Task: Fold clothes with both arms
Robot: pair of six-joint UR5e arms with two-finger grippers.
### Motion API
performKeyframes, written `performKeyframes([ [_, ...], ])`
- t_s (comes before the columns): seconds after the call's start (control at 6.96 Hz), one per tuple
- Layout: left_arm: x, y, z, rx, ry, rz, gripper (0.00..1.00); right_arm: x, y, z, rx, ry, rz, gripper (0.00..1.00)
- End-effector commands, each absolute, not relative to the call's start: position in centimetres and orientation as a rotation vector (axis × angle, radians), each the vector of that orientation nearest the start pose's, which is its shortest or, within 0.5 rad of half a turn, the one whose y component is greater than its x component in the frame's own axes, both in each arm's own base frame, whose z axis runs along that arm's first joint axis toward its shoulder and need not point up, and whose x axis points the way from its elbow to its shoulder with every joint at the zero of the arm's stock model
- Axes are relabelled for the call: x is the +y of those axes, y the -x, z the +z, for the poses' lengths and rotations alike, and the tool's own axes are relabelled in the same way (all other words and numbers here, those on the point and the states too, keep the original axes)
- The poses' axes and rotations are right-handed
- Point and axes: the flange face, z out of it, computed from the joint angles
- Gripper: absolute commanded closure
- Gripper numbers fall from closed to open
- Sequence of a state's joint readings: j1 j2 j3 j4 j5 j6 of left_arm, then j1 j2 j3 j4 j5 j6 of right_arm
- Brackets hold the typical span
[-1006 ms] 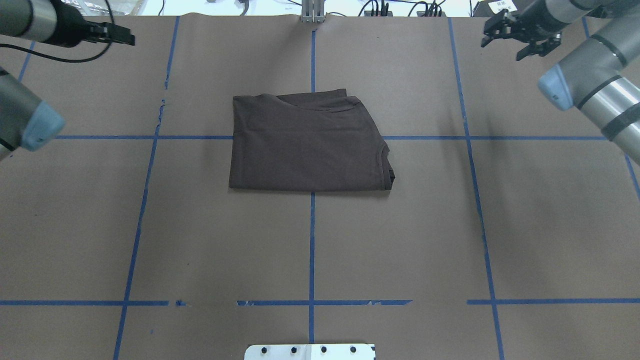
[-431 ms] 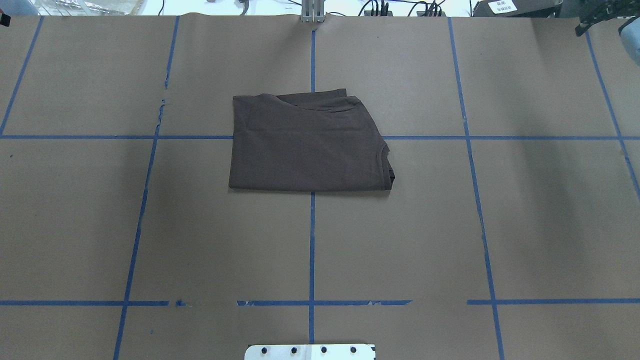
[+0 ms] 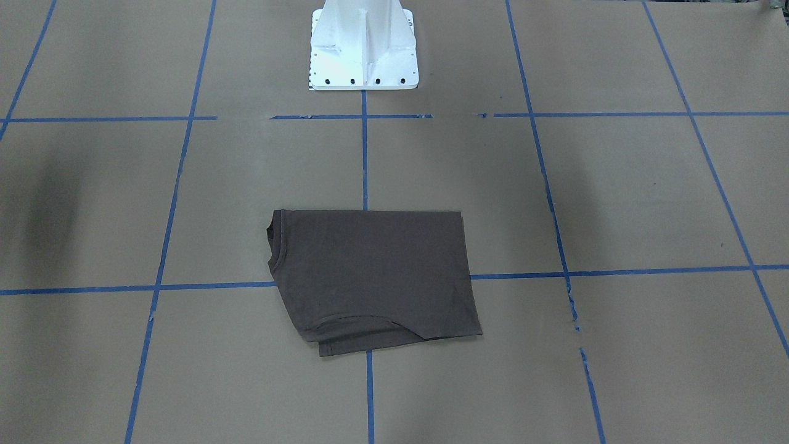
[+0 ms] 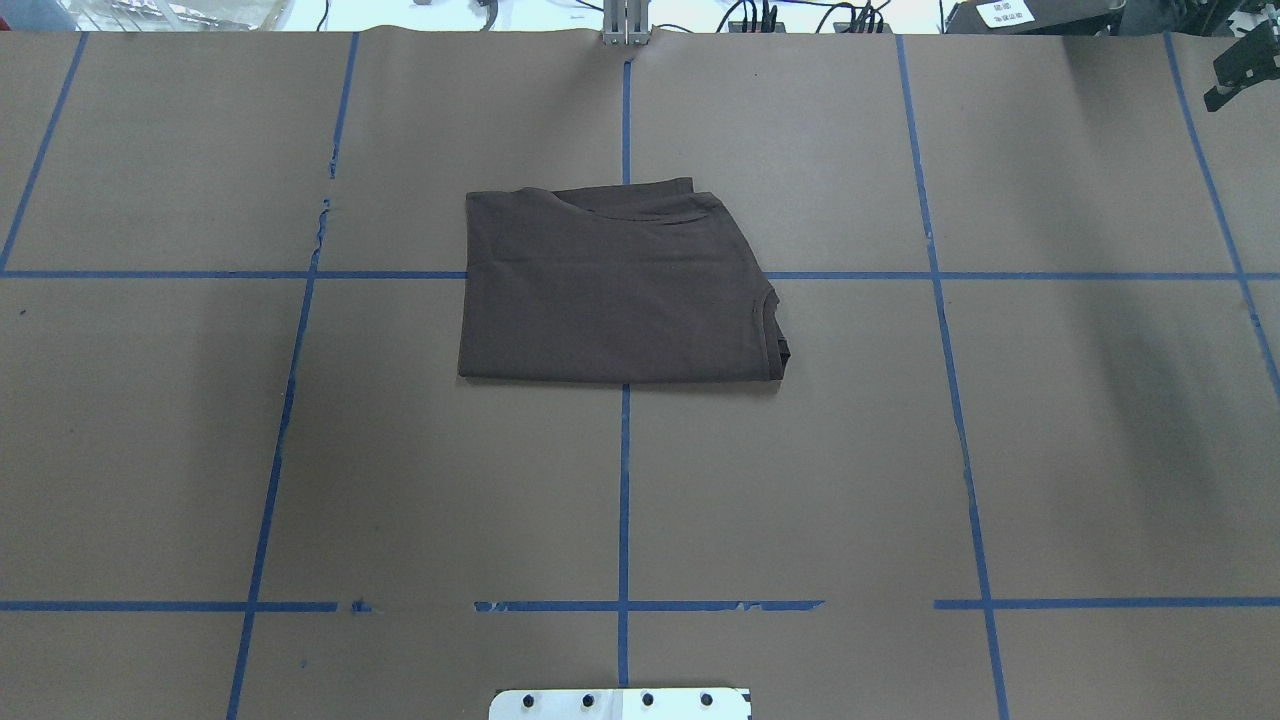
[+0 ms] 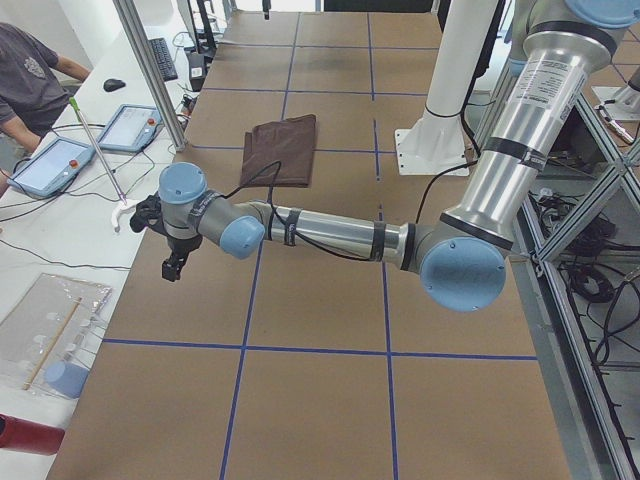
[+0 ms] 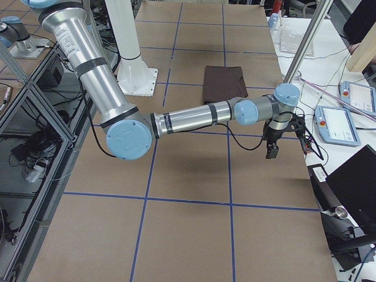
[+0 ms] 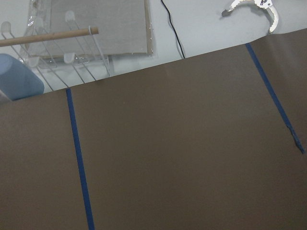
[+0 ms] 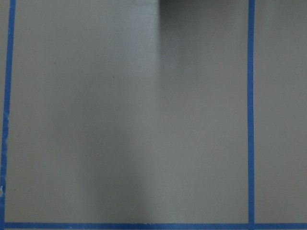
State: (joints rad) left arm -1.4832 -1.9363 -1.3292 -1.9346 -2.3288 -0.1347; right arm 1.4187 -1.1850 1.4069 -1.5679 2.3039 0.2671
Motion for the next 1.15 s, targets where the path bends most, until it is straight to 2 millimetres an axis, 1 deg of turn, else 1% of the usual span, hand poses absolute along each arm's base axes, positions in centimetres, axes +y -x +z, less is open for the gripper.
performKeyframes([
  [0.0, -64.9, 5.4, 56.2, 0.751, -0.260, 0.184, 0.00, -61.0, 2.1, 54.1, -0.754, -0.025, -0.012, 0.00],
  [0.14, -62.4, 6.4, 58.9, 0.749, -0.215, 0.209, 0.00, -58.0, 1.6, 55.4, -0.749, -0.017, -0.031, 0.00],
  [0.29, -60.7, 7.4, 57.3, 0.754, -0.155, 0.168, 0.00, -56.7, 1.3, 56.3, -0.749, -0.004, -0.024, 0.00],
  [0.43, -57.8, 7.1, 56.7, 0.762, -0.064, 0.137, 0.00, -56.2, 1.1, 56.4, -0.748, 0.001, -0.019, 0.00],
  [0.58, -53.1, 6.6, 58.0, 0.765, -0.059, 0.142, 0.00, -55.8, 1.1, 56.3, -0.748, 0.003, -0.022, 0.00],
  [0.72, -52.0, 6.5, 58.9, 0.767, -0.056, 0.138, 0.00, -55.8, 1.1, 56.6, -0.746, 0.008, -0.045, 0.00],
  [0.86, -50.2, 6.5, 61.3, 0.770, -0.020, 0.127, 0.00, -55.6, 1.1, 56.9, -0.741, 0.020, -0.061, 0.00],
  [1.01, -50.7, 6.4, 60.3, 0.766, -0.072, 0.146, 0.00, -55.6, 1.1, 57.0, -0.741, 0.021, -0.062, 0.00],
])
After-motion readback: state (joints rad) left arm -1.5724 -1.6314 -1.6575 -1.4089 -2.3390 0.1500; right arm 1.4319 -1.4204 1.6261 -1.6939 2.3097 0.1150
